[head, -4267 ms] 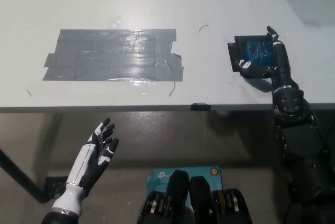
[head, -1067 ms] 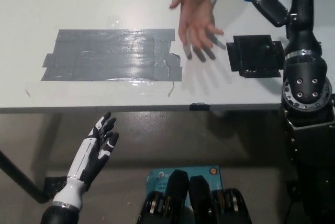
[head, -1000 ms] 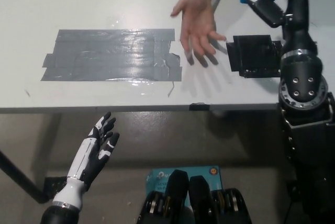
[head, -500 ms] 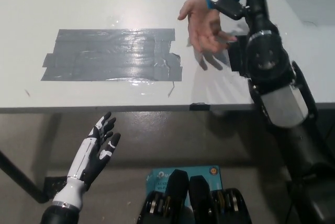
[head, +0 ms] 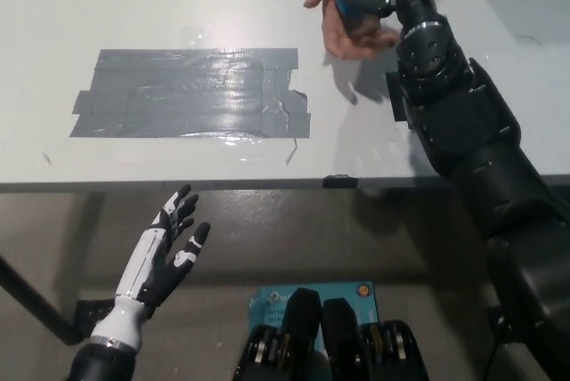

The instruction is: A rubick's cube is kept in the black marked spot on the table and the robot uses its right arm to pick it up and hands it to a person

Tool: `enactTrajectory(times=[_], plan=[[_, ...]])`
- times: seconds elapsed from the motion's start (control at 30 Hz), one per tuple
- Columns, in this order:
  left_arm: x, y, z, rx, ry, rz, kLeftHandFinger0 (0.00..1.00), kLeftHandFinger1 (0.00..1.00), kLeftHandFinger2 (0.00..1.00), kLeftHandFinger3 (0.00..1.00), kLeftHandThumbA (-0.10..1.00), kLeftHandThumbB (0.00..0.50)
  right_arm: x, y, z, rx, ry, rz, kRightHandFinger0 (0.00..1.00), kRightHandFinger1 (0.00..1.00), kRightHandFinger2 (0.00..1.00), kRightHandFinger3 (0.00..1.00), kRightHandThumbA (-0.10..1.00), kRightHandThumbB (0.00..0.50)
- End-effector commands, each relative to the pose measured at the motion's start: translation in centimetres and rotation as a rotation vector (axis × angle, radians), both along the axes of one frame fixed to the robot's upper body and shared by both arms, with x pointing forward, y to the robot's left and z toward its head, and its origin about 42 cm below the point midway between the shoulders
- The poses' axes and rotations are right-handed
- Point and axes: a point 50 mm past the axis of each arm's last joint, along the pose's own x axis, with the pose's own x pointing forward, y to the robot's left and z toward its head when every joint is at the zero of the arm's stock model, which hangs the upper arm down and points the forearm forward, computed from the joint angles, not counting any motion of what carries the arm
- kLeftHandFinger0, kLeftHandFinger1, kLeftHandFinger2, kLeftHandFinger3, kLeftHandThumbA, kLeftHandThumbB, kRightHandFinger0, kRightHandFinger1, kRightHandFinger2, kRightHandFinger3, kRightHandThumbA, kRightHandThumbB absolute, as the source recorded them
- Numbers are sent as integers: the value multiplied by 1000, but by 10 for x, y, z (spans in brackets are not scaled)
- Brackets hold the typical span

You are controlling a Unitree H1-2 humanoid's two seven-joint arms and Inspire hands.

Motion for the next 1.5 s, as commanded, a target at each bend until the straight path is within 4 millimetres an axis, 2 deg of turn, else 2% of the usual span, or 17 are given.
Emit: enactTrajectory(times=[0.0,0.07,0.17,0.23,0.27,0.37,0.4,0.43,0.47,0.57,0.77,0.93,1.07,1.23,1.27,1.3,1.47], plan=[[7,1,16,19,-58,-23,1000,1000,1000,1000,717,242,4,19,33,-2,-121,43,0,354,891,1000,-100,181],[7,1,17,17,-58,-26,1000,1000,1000,1000,714,240,5,18,25,-13,-97,38,0,368,884,982,-100,188],[8,0,17,22,-58,-28,1000,1000,1000,1000,711,240,5,15,13,-37,-60,27,0,336,775,903,-100,193],[8,0,18,26,-58,-28,1000,1000,1000,1000,711,241,6,13,4,-63,-30,36,22,399,792,882,-100,209],[8,0,18,27,-58,-28,1000,1000,1000,1000,712,241,6,12,2,-77,-15,43,203,570,883,913,-100,239],[8,0,18,29,-59,-28,1000,1000,1000,1000,712,241,6,12,-1,-95,5,53,203,570,883,913,-100,239],[8,0,18,30,-60,-29,1000,1000,1000,1000,711,235,6,11,-3,-121,31,72,852,1000,1000,1000,173,293],[8,0,18,30,-62,-30,1000,1000,1000,1000,711,235,6,11,-5,-141,51,86,852,1000,1000,1000,173,293],[8,0,18,31,-61,-31,1000,1000,1000,1000,702,225,6,7,-12,-190,89,109,1000,1000,1000,1000,646,460],[9,0,20,34,-57,-29,1000,1000,1000,1000,686,231,6,3,-14,-176,84,117,1000,1000,1000,1000,756,500],[8,0,19,30,-55,-31,1000,1000,1000,1000,652,217,6,2,-6,-166,24,124,1000,1000,1000,1000,851,500],[9,0,19,31,-56,-29,1000,1000,1000,1000,644,214,6,2,18,-144,-65,126,1000,1000,1000,1000,871,500],[9,0,19,32,-57,-30,1000,1000,1000,1000,633,211,-5,-8,59,-105,-242,104,1000,1000,1000,1000,888,500],[11,-1,21,33,-63,-31,1000,1000,1000,1000,644,217,-50,-24,100,-6,-440,103,1000,1000,1000,1000,861,453],[12,-1,22,33,-65,-31,1000,1000,1000,1000,644,214,-64,-29,107,7,-493,110,1000,1000,1000,1000,892,420],[12,0,22,33,-65,-31,1000,1000,1000,1000,644,212,-93,-39,116,32,-587,133,1000,1000,1000,1000,834,415],[13,2,22,30,-62,-26,1000,1000,1000,1000,647,212,-160,-59,115,57,-705,192,1000,1000,1000,1000,836,392]])
